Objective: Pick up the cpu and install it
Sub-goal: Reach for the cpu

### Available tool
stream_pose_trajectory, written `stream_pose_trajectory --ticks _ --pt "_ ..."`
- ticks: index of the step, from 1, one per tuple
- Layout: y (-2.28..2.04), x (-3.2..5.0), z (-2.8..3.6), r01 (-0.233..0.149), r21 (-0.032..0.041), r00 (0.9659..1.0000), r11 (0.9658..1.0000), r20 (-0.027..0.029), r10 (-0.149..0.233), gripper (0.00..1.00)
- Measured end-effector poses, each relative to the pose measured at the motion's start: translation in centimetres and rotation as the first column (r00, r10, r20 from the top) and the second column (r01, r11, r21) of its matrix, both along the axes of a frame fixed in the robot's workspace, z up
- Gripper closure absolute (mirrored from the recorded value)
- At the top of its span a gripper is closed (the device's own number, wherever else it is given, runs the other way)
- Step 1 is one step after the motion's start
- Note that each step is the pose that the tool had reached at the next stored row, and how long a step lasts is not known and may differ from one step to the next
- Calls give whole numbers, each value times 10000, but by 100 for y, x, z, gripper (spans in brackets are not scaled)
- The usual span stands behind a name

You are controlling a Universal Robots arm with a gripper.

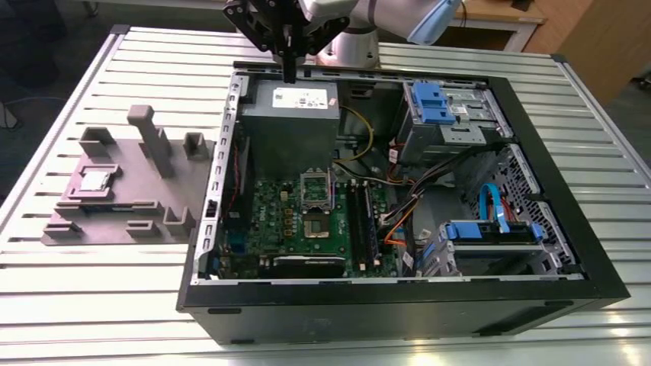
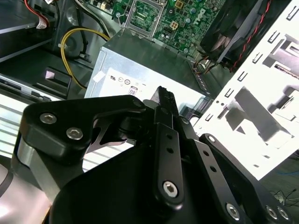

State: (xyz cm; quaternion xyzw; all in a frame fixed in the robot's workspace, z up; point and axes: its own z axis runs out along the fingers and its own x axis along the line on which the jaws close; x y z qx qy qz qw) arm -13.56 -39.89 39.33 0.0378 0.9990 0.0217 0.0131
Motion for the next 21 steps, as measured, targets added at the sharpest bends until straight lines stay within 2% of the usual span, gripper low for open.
stream_pose_trajectory --ticks 5,6,21 --pt "0 -10 0 1 0 10000 10000 0 -1 90" --pt "0 -58 -1 1 0 10000 10000 0 -1 90" --pt "0 -79 -1 0 0 10000 10000 0 0 90"
